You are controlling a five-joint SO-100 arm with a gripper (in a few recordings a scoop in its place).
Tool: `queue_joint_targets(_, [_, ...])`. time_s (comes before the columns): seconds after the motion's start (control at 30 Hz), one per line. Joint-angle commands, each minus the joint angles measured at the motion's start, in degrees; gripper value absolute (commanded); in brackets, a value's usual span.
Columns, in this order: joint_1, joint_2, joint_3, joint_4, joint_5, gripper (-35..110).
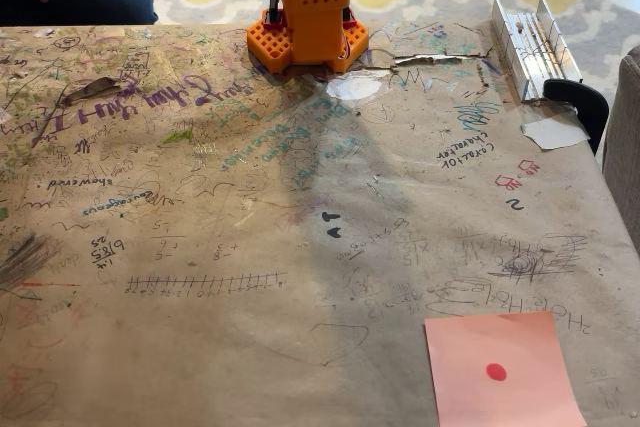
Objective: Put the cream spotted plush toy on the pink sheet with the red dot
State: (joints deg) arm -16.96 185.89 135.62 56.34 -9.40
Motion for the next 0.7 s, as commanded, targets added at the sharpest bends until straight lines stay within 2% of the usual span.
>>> queue_joint_targets(0.0, [-4.0,4.7,-2.4,-10.0,-0.4,0])
queue_joint_targets(0.17, [-4.0,4.2,-1.7,-18.8,0.0,0])
queue_joint_targets(0.33, [-1.5,-6.2,-6.7,-19.7,3.3,0])
queue_joint_targets(0.47, [-1.1,-23.9,-14.8,-23.0,1.5,0])
queue_joint_targets(0.53, [-0.4,-45.3,-26.3,-26.5,0.8,0])
queue_joint_targets(0.57, [-0.4,-61.4,-38.0,-24.0,-1.7,0])
queue_joint_targets(0.6, [0.3,-79.8,-54.8,-16.9,-3.8,0])
queue_joint_targets(0.63, [0.3,-98.2,-77.0,0.7,-8.1,5])
queue_joint_targets(0.67, [0.8,-113.7,-100.8,21.8,-11.5,28])
